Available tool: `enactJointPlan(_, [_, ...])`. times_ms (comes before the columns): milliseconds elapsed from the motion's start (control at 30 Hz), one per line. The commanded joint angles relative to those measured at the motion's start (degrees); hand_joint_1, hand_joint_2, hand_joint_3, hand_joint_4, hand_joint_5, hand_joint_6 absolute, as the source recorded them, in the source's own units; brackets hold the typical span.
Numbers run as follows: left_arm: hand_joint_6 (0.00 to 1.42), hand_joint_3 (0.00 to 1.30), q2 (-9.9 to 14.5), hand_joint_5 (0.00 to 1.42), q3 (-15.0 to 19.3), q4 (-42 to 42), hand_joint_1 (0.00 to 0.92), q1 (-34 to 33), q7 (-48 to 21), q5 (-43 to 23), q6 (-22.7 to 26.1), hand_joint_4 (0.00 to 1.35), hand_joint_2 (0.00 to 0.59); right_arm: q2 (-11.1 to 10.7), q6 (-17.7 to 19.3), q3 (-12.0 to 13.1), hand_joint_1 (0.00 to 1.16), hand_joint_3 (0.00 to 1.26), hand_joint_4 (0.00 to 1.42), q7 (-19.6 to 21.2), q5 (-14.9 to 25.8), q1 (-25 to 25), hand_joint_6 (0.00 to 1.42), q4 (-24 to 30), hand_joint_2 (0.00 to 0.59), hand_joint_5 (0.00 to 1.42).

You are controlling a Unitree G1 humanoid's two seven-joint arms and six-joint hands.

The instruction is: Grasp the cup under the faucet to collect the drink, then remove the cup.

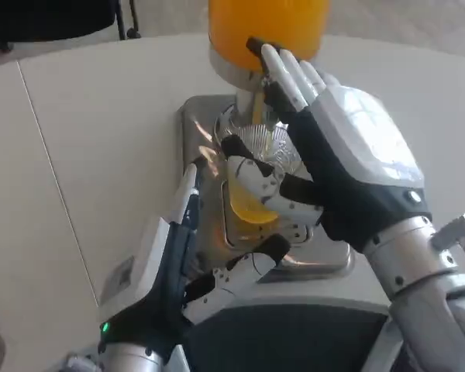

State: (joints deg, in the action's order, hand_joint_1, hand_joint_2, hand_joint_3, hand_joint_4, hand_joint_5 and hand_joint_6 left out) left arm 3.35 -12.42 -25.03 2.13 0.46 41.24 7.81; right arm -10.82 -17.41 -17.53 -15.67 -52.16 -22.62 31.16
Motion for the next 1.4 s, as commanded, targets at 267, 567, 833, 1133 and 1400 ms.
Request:
enactJointPlan(267, [0.29, 0.0, 0.2, 0.17, -0.4, 1.2, 0.061, -0.6, 0.3, -0.4, 1.4, 0.0, 0.062, -0.2, 2.4, 2.0, 0.28, 0.0, 0.0, -0.5, 1.4, 10.1, 0.0, 12.6, 0.469, 0.0])
enactJointPlan(567, [0.29, 0.0, 0.8, 0.17, 0.5, 3.3, 0.061, -2.2, 0.4, -2.2, 1.4, 0.0, 0.062, -0.8, -0.5, 4.0, 0.36, 0.0, 0.0, -12.4, -2.0, 18.1, 0.0, 24.1, 0.476, 0.0])
enactJointPlan(833, [0.3, 0.0, 0.5, 0.17, 0.6, 7.0, 0.062, -5.0, 2.7, -3.1, 1.0, 0.0, 0.062, 0.0, -2.3, 4.8, 0.39, 0.0, 0.0, -23.4, -7.6, 26.1, 0.0, 28.7, 0.486, 0.0])
enactJointPlan(1133, [0.31, 0.0, -0.8, 0.17, 1.1, 13.4, 0.091, -10.1, 7.6, -3.4, 1.4, 0.0, 0.056, 6.7, 1.5, 4.6, 0.4, 0.01, 0.0, -31.5, -12.4, 30.7, 0.0, 28.8, 0.485, 0.0])
enactJointPlan(1400, [0.34, 0.0, -1.8, 0.18, 0.0, 20.8, 0.165, -14.8, 12.3, -3.9, 0.0, 0.0, 0.042, 11.3, 4.7, 7.5, 0.41, 0.02, 0.0, -36.6, -14.2, 33.6, 0.0, 28.8, 0.478, 0.0])
